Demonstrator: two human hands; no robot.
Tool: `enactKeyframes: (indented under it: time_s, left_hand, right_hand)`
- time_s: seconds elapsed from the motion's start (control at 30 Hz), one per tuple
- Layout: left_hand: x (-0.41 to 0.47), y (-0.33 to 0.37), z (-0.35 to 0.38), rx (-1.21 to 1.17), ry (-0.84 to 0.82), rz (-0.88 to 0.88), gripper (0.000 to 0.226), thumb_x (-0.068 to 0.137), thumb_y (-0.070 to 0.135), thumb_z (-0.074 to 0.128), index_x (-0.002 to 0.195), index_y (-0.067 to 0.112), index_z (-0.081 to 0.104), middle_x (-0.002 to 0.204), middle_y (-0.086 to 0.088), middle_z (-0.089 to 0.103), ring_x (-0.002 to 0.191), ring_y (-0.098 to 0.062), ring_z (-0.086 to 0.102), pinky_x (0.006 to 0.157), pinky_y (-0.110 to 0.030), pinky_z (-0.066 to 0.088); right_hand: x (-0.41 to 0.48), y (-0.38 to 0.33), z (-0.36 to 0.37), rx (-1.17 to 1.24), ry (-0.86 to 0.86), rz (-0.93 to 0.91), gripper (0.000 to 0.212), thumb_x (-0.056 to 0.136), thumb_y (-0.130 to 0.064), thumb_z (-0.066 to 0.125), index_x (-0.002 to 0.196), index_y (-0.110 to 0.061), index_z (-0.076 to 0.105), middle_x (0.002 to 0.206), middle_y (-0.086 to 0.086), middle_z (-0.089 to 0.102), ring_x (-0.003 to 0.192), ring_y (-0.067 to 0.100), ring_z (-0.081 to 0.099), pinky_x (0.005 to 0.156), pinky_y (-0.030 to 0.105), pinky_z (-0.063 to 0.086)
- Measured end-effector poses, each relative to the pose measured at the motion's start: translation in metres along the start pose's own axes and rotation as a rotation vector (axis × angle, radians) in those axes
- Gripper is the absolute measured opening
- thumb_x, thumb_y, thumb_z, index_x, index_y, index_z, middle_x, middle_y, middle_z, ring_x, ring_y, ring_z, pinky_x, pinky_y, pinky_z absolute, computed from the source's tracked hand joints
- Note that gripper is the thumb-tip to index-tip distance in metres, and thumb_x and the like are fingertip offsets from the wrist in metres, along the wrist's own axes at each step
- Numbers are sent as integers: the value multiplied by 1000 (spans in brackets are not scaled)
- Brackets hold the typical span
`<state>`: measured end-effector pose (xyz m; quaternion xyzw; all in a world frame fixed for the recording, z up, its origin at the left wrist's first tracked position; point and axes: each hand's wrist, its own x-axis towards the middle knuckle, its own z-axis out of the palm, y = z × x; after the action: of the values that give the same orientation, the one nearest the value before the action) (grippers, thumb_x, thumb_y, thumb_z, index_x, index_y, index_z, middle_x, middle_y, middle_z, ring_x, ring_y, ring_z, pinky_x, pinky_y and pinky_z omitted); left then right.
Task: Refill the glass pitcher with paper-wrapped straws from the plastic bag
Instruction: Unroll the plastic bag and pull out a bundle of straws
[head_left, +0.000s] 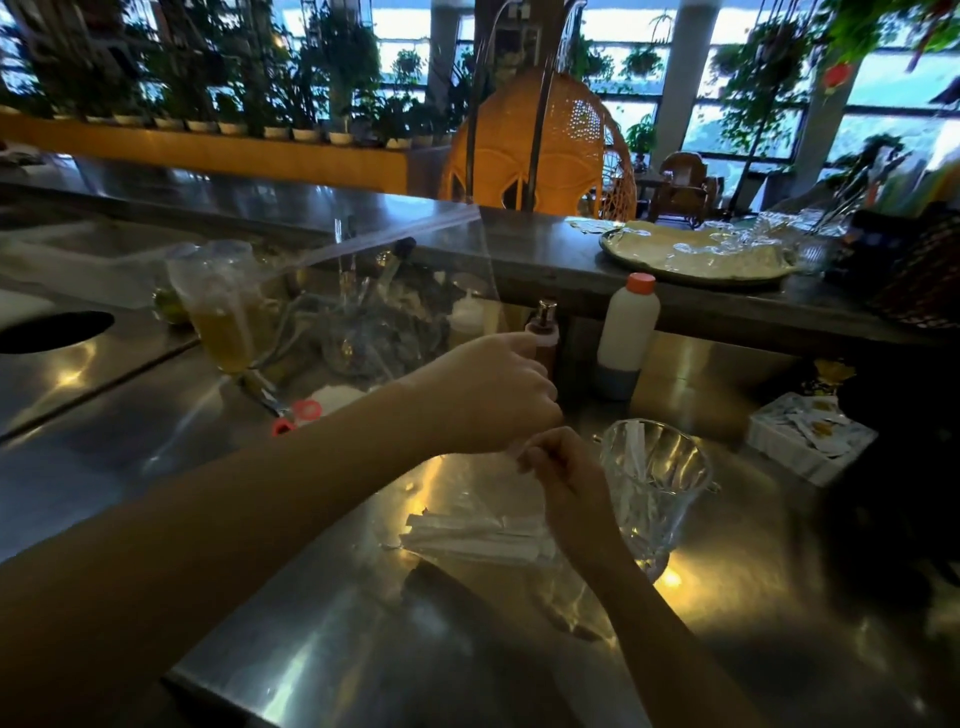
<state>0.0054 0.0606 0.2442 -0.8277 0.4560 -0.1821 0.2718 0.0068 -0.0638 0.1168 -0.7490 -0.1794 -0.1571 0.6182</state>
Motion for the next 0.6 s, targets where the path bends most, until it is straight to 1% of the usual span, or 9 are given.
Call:
enactKeyframes:
  time_s: [0.07, 0.13, 0.17, 0.23, 0.33, 0.43, 0.5, 0.53, 0.6]
  left_hand:
    - [-1, -4, 1, -59, 26, -12, 14, 89, 14, 49, 97, 18, 60, 98, 0, 68, 96, -16, 62, 101, -36, 36]
    - [-4, -14, -1, -80, 108, -47, 19, 84, 8, 46, 91, 16, 62, 92, -2, 70, 88, -19, 65, 90, -37, 48]
    - [-5, -21, -2, -94, 134, -81, 20, 82, 8, 46, 89, 16, 63, 90, -3, 71, 84, -19, 67, 85, -35, 49]
    - [-8, -33, -5, -112, 117, -164, 15, 84, 13, 51, 94, 18, 61, 96, 0, 71, 89, -17, 66, 84, -34, 46]
    - [-12, -47, -6, -203, 102, -271, 12, 88, 22, 50, 96, 22, 60, 101, 4, 68, 98, -16, 63, 88, -32, 39]
    - [-19, -55, -5, -315, 160, -336, 9, 87, 22, 54, 88, 21, 63, 96, 3, 68, 92, -20, 63, 87, -35, 39]
    - [-26, -57, -4, -394, 212, -382, 8, 84, 19, 58, 85, 20, 66, 92, 1, 70, 86, -24, 62, 80, -32, 38]
    - [-30, -57, -2, -416, 220, -399, 8, 83, 19, 58, 85, 18, 66, 91, -1, 70, 84, -26, 62, 77, -32, 39]
    - [-37, -59, 4, -457, 223, -419, 8, 82, 18, 59, 86, 17, 66, 89, -3, 70, 81, -27, 62, 72, -35, 43]
  right_hand:
    - [-4, 4, 5, -9, 15, 11, 21, 90, -5, 49, 78, -22, 53, 72, -6, 57, 67, 0, 54, 62, 12, 43]
    - [-11, 10, 10, -33, -6, 34, 24, 90, -6, 50, 79, -27, 52, 74, -7, 56, 69, 1, 53, 65, 13, 42]
    - [-16, 13, 11, -58, -1, 46, 28, 90, -6, 51, 78, -31, 51, 75, -8, 56, 70, 0, 52, 66, 13, 41]
    - [-24, 20, 8, -67, 44, 78, 31, 90, -7, 53, 75, -35, 53, 74, -11, 57, 70, -5, 53, 64, 7, 38]
    - [-31, 30, -6, -92, 75, 132, 25, 88, -12, 57, 79, -35, 55, 80, -6, 62, 74, -8, 57, 64, 3, 40]
    - [-34, 37, -18, -67, 110, 192, 24, 87, -14, 59, 81, -37, 59, 83, -7, 65, 76, -1, 60, 66, 8, 45]
    - [-35, 37, -26, -48, 162, 205, 29, 86, -9, 59, 79, -37, 61, 79, -10, 66, 74, 6, 61, 68, 21, 49]
    - [-35, 36, -30, -48, 178, 209, 30, 86, -8, 59, 77, -36, 62, 74, -11, 66, 71, 7, 60, 66, 26, 49]
    - [-33, 31, -41, -61, 207, 205, 27, 85, -10, 61, 72, -35, 64, 65, -15, 67, 63, 1, 59, 60, 22, 48]
